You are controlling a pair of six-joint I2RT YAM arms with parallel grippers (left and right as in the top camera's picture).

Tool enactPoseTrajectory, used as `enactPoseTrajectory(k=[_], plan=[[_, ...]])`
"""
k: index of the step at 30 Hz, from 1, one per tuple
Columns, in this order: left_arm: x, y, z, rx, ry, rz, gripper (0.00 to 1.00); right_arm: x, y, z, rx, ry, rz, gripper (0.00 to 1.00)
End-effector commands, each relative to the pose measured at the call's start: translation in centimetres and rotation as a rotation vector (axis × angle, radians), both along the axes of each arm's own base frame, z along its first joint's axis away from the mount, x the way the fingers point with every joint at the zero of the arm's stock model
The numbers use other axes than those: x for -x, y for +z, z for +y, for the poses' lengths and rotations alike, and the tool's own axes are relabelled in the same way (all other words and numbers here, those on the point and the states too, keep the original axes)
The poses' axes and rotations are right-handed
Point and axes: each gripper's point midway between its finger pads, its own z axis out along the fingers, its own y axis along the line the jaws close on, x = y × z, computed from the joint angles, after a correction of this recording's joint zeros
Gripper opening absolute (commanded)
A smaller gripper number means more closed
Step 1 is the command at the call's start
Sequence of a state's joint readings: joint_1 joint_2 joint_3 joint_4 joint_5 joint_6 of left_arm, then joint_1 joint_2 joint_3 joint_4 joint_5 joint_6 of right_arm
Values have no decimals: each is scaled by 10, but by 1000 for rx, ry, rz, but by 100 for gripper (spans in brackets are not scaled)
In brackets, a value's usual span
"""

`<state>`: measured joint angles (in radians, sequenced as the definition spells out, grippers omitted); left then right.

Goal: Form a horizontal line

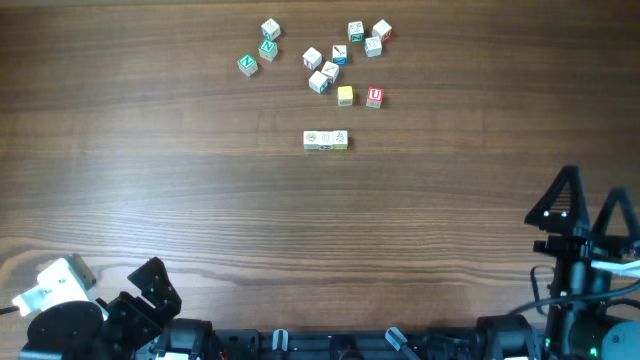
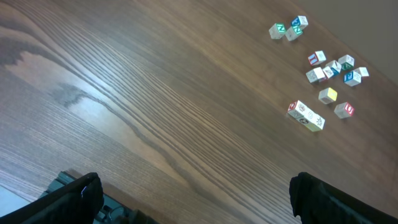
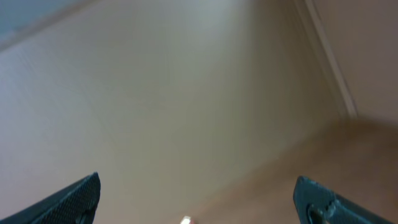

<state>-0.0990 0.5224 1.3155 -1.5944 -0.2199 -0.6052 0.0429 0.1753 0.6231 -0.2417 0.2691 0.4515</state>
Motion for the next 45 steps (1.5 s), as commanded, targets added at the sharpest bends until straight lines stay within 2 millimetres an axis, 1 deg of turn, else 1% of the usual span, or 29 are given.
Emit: enactPoseTrajectory(k=[1, 4, 5, 8, 10, 15, 17, 18, 24, 29, 33, 36, 38, 45], plan=[[1, -1, 2, -1, 13, -3, 100, -13, -11, 9, 150, 35, -32, 100], [1, -1, 2, -1, 13, -3, 100, -22, -20, 14, 162, 62, -84, 100], [1, -1, 2, -1, 13, -3, 100, -24, -27, 15, 165, 64, -107, 100], [1, -1, 2, -1, 13, -3, 100, -22, -43, 14, 179, 52, -137, 100], [1, -1, 2, -1, 13, -3, 100, -18, -55, 9, 171, 25, -153, 100], [1, -1, 2, -1, 13, -3, 100, -29, -81, 6, 145, 26, -97, 100], [1, -1, 2, -1, 13, -3, 100, -34, -97, 6, 143, 29, -48, 100], [1, -1, 2, -1, 13, -3, 100, -38, -111, 6, 139, 32, -8, 99], [1, -1, 2, -1, 13, -3, 100, -52, -174, 6, 124, 45, 144, 100], [1, -1, 2, -1, 13, -3, 100, -53, -190, 5, 155, 40, 216, 100], [1, -1, 2, -1, 13, -3, 100, -53, -190, 8, 242, 48, 231, 100], [1, -1, 2, 0, 13, -3, 100, -54, -191, 16, 293, 89, 239, 100], [1, -1, 2, -1, 13, -3, 100, -55, -191, 19, 288, 106, 236, 100], [1, -1, 2, -1, 13, -3, 100, -55, -191, 18, 286, 105, 235, 100]])
